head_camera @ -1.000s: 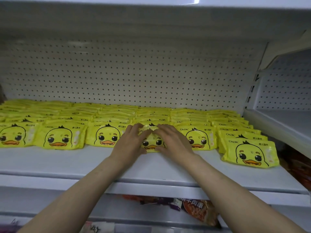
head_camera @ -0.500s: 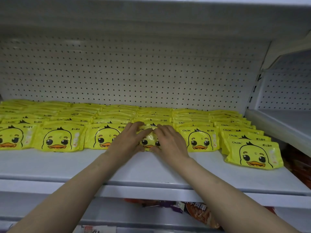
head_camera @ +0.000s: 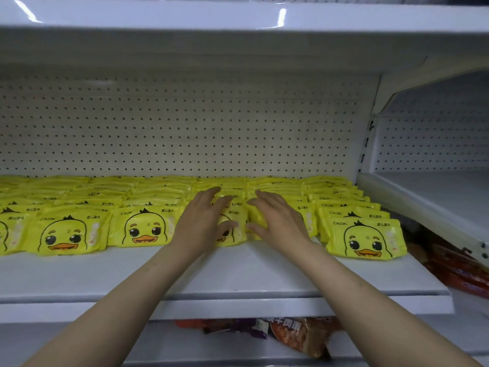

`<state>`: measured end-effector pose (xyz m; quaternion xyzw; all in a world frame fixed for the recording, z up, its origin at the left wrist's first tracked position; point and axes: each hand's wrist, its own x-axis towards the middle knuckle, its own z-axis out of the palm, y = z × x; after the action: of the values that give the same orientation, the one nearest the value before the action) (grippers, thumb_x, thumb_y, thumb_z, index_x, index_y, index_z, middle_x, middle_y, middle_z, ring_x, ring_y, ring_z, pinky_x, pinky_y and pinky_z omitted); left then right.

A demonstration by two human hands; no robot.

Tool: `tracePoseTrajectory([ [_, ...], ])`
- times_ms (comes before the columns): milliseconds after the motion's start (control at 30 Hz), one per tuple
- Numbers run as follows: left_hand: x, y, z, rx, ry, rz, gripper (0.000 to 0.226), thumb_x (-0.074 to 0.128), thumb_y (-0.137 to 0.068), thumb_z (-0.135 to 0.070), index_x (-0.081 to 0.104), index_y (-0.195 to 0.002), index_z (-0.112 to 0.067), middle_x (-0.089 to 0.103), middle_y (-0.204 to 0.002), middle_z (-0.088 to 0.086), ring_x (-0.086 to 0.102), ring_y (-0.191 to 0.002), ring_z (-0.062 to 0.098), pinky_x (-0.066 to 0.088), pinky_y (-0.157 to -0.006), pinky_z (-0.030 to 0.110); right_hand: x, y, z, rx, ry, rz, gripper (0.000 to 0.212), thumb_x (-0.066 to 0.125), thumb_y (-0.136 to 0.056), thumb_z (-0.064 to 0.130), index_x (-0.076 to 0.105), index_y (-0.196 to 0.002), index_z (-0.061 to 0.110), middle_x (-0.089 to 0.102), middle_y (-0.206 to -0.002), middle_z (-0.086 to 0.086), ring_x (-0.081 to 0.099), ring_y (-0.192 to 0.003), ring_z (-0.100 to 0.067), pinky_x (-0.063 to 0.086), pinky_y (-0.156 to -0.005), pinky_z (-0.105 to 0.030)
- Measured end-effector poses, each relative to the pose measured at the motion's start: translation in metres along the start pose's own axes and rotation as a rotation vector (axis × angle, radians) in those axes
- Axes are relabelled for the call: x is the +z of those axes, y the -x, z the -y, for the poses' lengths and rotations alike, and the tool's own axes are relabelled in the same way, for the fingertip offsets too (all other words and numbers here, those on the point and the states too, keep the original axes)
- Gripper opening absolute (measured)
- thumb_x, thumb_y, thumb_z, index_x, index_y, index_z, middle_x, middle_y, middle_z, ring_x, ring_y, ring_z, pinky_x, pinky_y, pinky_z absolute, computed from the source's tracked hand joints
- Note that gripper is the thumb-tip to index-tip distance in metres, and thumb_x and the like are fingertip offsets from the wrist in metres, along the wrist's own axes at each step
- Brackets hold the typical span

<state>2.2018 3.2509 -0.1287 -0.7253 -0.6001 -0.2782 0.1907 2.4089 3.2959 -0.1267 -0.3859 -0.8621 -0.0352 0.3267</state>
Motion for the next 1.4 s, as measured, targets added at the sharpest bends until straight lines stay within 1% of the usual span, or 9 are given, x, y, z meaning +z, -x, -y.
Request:
tracePoseTrajectory([
  [167,0.019,-0.026,-0.070,0.086,0.013,0.006,0.063,0.060,-0.080,-0.058,0.062,-0.126,-0.014,0.057,-0.129,0.021,0.055,-0.116,0.041,0.048,-0.093,0.049,-0.054,0.029,-0.063,0.161,0.037,0.002,0.054,0.067,-0.088,0.045,0.054,-0.138,0.028,0.035,-0.157,0.003,0.026,-0.145,-0.016,0.030,-0.111,-0.031],
  [300,0.042,-0.042,-0.136,0.145,0.109,0.057,0.068,0.043,-0.080,-0.064,0.065,-0.123,-0.017,0.061,-0.125,0.018,0.058,-0.114,0.039,0.049,-0.092,0.046,-0.095,0.061,-0.112,0.261,0.095,0.026,0.054,0.067,-0.087,0.048,0.054,-0.137,0.031,0.034,-0.157,0.004,0.026,-0.145,-0.015,0.026,-0.112,-0.028],
  [367,0.052,-0.048,-0.165,0.166,0.169,0.092,0.068,0.046,-0.080,-0.066,0.063,-0.127,-0.020,0.059,-0.129,0.016,0.055,-0.118,0.037,0.046,-0.097,0.044,-0.109,0.077,-0.134,0.300,0.102,0.051,0.055,0.068,-0.086,0.049,0.055,-0.136,0.032,0.035,-0.156,0.005,0.027,-0.145,-0.014,0.026,-0.112,-0.028],
  [500,0.073,-0.056,-0.203,0.216,0.216,0.222,0.069,0.069,-0.079,-0.055,0.051,-0.139,-0.026,0.044,-0.146,0.013,0.039,-0.135,0.032,0.032,-0.109,0.041,-0.121,0.105,-0.168,0.298,0.099,0.126,0.059,0.072,-0.081,0.050,0.056,-0.135,0.034,0.039,-0.154,0.003,0.030,-0.143,-0.015,0.027,-0.115,-0.030],
  [633,0.089,-0.055,-0.214,0.226,0.211,0.238,0.072,0.072,-0.077,-0.051,0.046,-0.142,-0.032,0.040,-0.149,0.008,0.033,-0.138,0.028,0.032,-0.110,0.040,-0.119,0.125,-0.187,0.247,0.087,0.156,0.060,0.077,-0.079,0.044,0.057,-0.134,0.031,0.037,-0.155,0.004,0.026,-0.145,-0.017,0.022,-0.117,-0.028],
  [733,0.094,-0.052,-0.214,0.203,0.234,0.215,0.073,0.075,-0.073,-0.051,0.049,-0.140,-0.032,0.044,-0.147,0.007,0.037,-0.136,0.028,0.033,-0.109,0.040,-0.114,0.126,-0.197,0.212,0.038,0.152,0.064,0.079,-0.077,0.041,0.056,-0.136,0.031,0.034,-0.156,0.006,0.022,-0.146,-0.016,0.019,-0.116,-0.027],
  [867,0.103,-0.051,-0.213,0.224,0.190,0.166,0.077,0.075,-0.066,-0.059,0.054,-0.135,-0.033,0.051,-0.141,0.008,0.047,-0.128,0.030,0.041,-0.101,0.044,-0.107,0.120,-0.207,0.160,0.007,0.111,0.065,0.082,-0.073,0.040,0.058,-0.133,0.030,0.037,-0.155,0.006,0.024,-0.145,-0.014,0.024,-0.114,-0.029],
  [1200,0.111,-0.071,-0.215,0.128,0.113,0.065,0.078,0.086,-0.057,-0.046,0.058,-0.127,-0.028,0.057,-0.126,0.008,0.052,-0.115,0.031,0.045,-0.092,0.042,-0.078,0.088,-0.226,0.063,0.095,-0.013,0.066,0.086,-0.062,0.043,0.063,-0.121,0.025,0.050,-0.146,-0.003,0.042,-0.138,-0.025,0.037,-0.112,-0.043],
  [1400,0.118,-0.076,-0.215,0.141,0.064,0.029,0.081,0.087,-0.055,-0.047,0.058,-0.127,-0.025,0.058,-0.121,0.010,0.055,-0.109,0.032,0.048,-0.087,0.042,-0.072,0.084,-0.234,0.030,0.112,-0.045,0.061,0.084,-0.067,0.039,0.061,-0.122,0.023,0.048,-0.149,-0.005,0.040,-0.140,-0.025,0.035,-0.114,-0.042],
])
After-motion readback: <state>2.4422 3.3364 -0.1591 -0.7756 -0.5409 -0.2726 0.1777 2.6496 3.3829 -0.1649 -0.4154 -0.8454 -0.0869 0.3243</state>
